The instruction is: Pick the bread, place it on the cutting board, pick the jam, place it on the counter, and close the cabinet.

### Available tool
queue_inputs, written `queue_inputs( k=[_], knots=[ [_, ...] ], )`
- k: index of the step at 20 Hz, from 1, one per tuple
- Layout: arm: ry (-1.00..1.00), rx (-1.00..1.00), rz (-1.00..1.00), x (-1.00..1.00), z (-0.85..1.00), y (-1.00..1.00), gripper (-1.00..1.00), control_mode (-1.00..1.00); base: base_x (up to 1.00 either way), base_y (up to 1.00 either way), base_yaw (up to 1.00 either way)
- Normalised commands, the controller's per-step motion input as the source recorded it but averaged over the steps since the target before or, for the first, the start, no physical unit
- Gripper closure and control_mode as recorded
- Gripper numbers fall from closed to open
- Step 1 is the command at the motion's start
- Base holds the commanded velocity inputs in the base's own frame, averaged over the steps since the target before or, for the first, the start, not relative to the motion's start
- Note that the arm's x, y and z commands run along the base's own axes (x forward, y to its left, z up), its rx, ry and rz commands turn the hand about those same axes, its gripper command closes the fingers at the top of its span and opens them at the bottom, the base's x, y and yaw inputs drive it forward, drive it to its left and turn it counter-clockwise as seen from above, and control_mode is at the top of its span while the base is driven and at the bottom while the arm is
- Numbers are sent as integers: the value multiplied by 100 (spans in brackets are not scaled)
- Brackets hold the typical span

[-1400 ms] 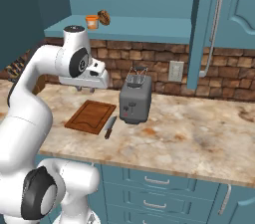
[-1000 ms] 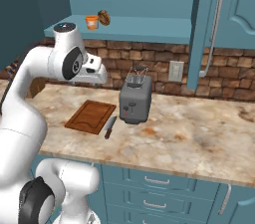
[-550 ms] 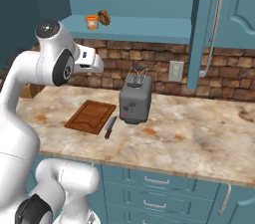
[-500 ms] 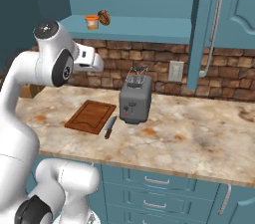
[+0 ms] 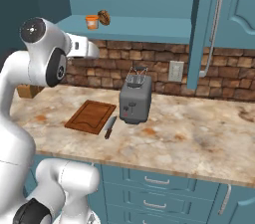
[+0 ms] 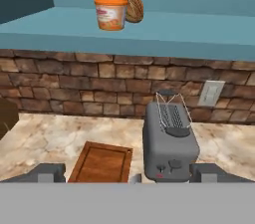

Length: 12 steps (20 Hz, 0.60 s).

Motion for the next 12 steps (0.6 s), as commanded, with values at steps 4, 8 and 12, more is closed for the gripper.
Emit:
queue_inputs(
  k=[4, 8, 12],
  knots=[
    [-14, 1, 0, 22, 33, 9, -100, -100, 0, 0, 0],
    [-7, 3, 0, 39, 31, 10, -100, -100, 0, 0, 0],
    [2, 3, 0, 43, 24, 12, -100, -100, 0, 0, 0]
  ],
)
